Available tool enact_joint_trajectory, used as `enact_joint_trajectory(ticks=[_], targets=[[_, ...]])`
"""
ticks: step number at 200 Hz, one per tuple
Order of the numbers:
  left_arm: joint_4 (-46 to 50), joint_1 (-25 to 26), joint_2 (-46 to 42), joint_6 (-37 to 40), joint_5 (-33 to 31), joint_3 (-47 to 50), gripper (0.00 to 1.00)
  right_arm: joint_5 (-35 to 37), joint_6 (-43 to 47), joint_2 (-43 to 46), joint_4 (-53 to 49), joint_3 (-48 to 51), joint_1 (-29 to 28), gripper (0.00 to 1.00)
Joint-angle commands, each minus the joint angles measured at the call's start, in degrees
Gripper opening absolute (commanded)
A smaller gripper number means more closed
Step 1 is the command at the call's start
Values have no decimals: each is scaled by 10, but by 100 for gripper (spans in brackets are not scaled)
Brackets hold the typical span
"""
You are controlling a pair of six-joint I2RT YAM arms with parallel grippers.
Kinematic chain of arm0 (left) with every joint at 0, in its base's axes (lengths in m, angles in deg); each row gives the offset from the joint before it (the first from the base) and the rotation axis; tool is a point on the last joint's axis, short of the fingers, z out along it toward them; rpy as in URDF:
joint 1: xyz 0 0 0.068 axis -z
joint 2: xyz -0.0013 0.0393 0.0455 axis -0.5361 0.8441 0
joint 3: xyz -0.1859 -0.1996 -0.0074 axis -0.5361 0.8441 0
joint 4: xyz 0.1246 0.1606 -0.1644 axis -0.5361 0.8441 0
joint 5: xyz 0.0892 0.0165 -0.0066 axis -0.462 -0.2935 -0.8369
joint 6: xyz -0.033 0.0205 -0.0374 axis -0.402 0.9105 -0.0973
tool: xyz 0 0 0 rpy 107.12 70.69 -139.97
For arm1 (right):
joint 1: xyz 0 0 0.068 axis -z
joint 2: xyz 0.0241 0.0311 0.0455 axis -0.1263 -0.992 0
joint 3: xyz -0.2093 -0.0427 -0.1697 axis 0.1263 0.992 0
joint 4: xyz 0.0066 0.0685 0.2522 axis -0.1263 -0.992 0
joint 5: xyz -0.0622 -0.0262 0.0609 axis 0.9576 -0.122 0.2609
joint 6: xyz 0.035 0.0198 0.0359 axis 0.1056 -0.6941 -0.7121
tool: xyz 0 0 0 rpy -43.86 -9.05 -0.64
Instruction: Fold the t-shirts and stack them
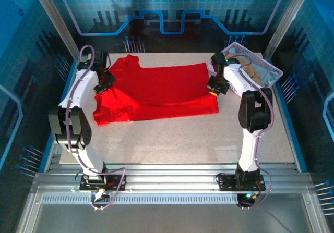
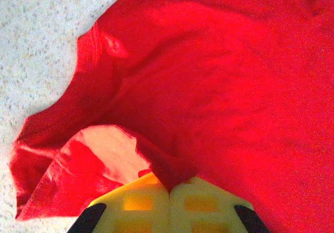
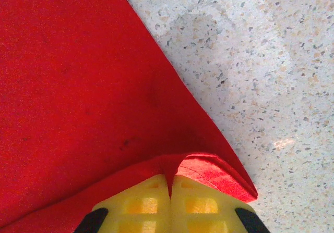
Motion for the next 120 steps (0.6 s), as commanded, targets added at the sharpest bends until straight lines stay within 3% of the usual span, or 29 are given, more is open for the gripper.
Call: enact_joint_trajectory(ticks=[1,120], targets=[[-5,-8,21,38,-6,-37,0,3,7,-20,-21,-31,10,0],[14,-22,90,46,-40,-76,0,2,12,-108,-47,-125,12,0]])
